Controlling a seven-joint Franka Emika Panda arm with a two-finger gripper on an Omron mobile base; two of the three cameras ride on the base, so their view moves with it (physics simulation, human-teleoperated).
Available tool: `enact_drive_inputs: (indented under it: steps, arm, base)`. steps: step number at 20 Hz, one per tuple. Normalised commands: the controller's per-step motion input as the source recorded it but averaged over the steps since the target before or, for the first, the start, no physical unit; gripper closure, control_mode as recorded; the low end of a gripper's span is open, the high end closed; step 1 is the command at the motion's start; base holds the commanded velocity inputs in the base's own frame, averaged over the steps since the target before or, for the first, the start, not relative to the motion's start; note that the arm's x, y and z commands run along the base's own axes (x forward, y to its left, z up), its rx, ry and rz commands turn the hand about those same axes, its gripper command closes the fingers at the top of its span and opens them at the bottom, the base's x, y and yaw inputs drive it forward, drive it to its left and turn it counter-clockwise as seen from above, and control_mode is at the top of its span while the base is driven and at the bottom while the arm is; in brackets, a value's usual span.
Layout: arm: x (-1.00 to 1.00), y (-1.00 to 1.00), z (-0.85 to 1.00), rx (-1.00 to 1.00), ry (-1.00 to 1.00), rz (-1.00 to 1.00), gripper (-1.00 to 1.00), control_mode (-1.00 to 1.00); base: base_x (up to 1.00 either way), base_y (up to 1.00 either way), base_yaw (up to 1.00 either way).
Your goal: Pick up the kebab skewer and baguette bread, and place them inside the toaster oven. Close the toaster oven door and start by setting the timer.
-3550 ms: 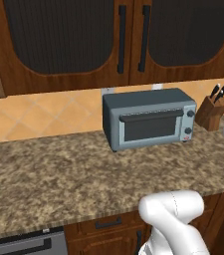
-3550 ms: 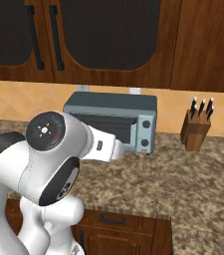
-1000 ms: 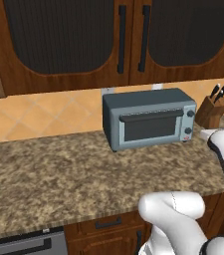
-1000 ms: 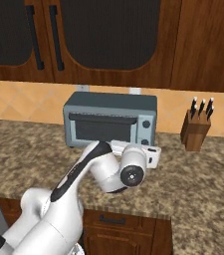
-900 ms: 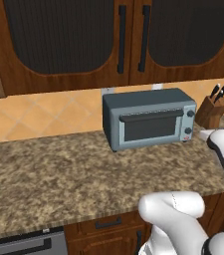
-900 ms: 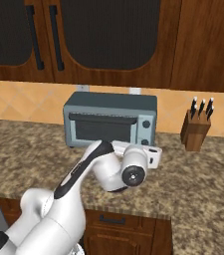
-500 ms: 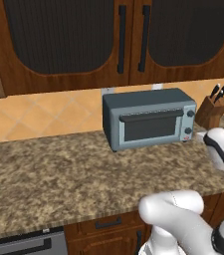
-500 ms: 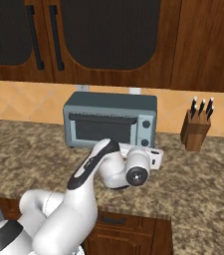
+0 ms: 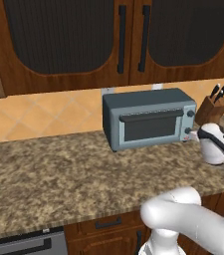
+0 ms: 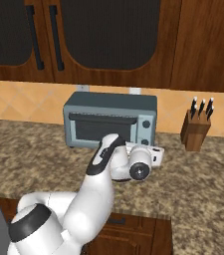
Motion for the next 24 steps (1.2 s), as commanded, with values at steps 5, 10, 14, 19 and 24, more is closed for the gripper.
enact_drive_inputs:
  steps: [5,10,14,19,24]
  arm:
    - [0.31,0.00,-0.27,0.00,0.00,0.00,-1.00,-1.00]
    - [0.26,0.00,-0.19,0.00,0.01,0.00,-1.00,-1.00]
    - [0.18,0.00,-0.06,0.00,0.04,0.00,-1.00,-1.00]
    - [0.23,-0.06,-0.02,0.00,0.01,0.00,-1.00,-1.00]
    - [0.23,-0.12,-0.05,0.00,0.00,0.00,-1.00,-1.00]
  base:
    - [0.00,0.00,0.00]
    - [0.00,0.00,0.00]
    - [0.00,0.00,0.00]
    - [0.00,0.00,0.00]
    - [0.00,0.00,0.00]
